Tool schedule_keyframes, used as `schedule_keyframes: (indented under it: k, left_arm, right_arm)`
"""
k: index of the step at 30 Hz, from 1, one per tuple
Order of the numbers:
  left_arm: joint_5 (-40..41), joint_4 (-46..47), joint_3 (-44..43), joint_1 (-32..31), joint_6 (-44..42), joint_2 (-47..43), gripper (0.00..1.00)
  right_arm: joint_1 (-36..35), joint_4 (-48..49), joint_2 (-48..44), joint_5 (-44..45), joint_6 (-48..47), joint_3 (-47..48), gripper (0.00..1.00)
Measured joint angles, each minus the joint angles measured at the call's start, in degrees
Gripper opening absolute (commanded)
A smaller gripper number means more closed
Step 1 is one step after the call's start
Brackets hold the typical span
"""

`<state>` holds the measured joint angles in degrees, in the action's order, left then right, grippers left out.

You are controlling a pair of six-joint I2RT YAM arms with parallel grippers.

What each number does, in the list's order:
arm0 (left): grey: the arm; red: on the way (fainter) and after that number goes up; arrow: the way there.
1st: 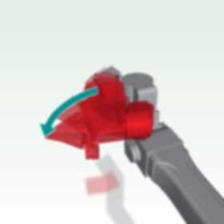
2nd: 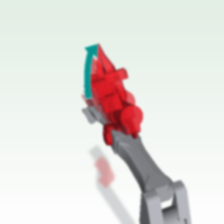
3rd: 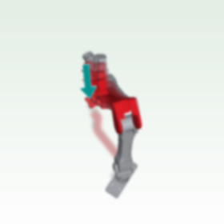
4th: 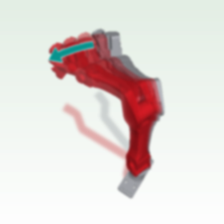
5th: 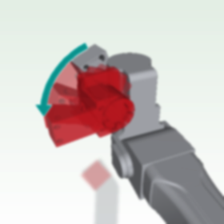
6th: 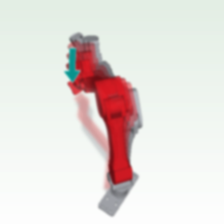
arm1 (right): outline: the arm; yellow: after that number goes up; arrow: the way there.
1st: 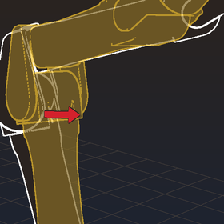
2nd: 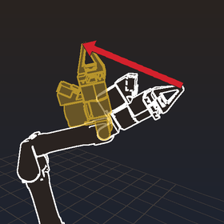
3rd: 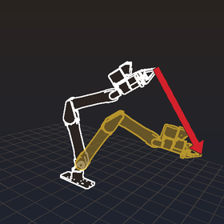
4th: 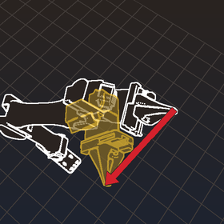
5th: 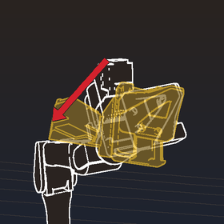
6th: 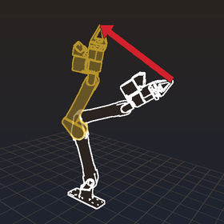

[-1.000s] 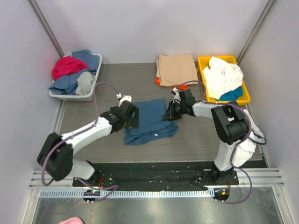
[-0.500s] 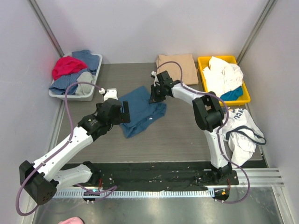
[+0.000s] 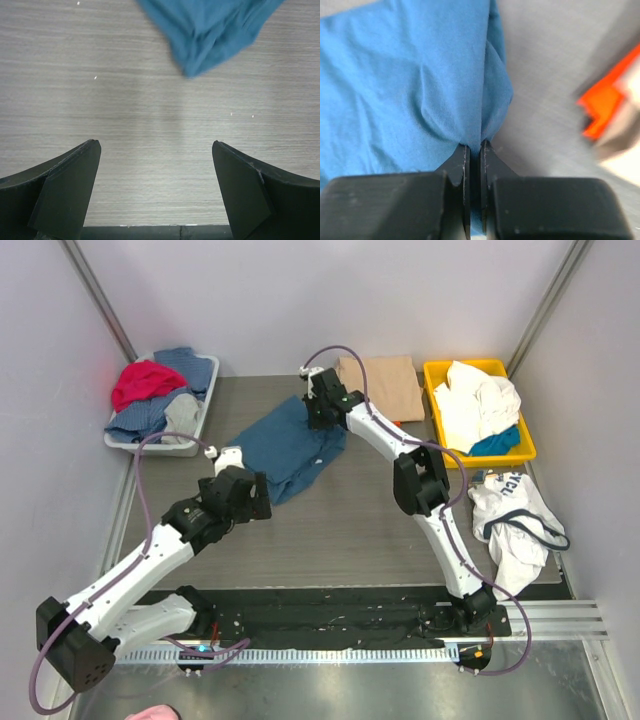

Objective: Fold and stack the t-shirts
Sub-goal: Neatly place the folded tshirt to the corner

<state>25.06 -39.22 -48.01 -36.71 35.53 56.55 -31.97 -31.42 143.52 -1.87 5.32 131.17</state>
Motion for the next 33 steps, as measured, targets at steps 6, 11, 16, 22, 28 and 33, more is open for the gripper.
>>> schedule_keyframes:
  k: [6,11,16,22,28,33]
  left_arm:
    - [0.00,-1.36,2.80,0.04,2.10,-3.85,1.00]
    - [0.00,-1.92,4.61,0.04,3.39,-5.31,1.00]
    - [0.00,-2.23,5.55,0.04,4.11,-5.88,1.00]
    - [-0.11,-2.38,7.39,0.04,5.05,-7.21,1.00]
    - [-1.38,-2.27,9.60,0.04,6.58,-7.28,1.00]
    - [-2.36,-1.46,9.94,0.04,7.54,-6.51,1.00]
  right_arm:
    - [0.11,0.26,0.90,6.19,-2.73,7.89,0.01]
    - [0.26,2.23,0.90,9.55,-3.89,11.23,0.01]
    - [0.94,3.54,0.90,13.20,-5.55,11.74,0.01]
    - [2.99,4.98,1.03,14.95,-7.19,12.48,0.01]
    - [6.82,7.58,1.16,15.08,-8.04,14.19,0.01]
    - [9.22,9.11,1.16,15.65,-8.26,14.49,0.01]
